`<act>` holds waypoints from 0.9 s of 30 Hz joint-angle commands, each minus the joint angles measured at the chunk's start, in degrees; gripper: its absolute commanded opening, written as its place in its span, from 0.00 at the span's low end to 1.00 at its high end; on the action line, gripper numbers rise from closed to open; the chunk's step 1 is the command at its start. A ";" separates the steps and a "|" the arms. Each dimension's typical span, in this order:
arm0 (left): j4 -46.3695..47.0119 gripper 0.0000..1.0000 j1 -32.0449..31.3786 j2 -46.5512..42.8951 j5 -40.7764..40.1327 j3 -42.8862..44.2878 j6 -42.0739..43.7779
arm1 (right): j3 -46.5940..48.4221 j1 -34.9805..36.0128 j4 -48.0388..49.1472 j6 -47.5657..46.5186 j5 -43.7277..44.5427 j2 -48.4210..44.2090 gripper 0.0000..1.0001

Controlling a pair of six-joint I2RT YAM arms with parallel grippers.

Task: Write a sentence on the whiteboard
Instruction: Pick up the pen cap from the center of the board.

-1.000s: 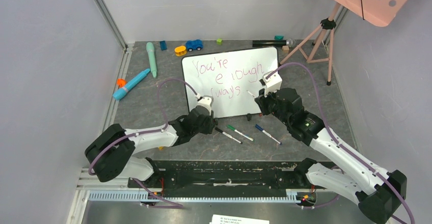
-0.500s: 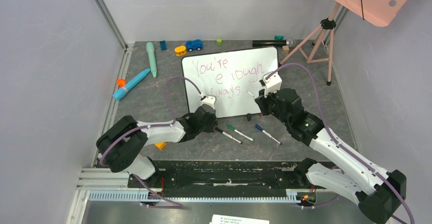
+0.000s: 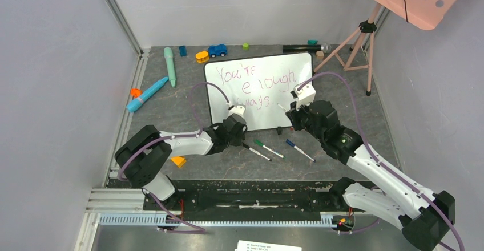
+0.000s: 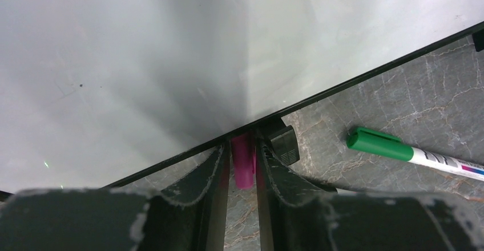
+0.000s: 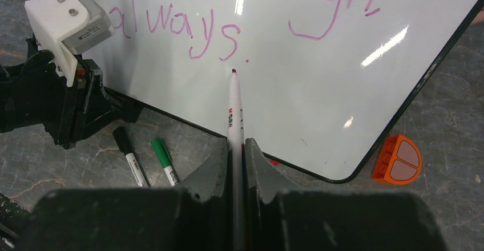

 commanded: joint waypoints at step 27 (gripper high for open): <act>-10.62 0.02 -0.12 -34.39 -1.99 -4.65 -28.00 | -15.25 0.68 22.82 8.76 -20.89 -11.10 0.00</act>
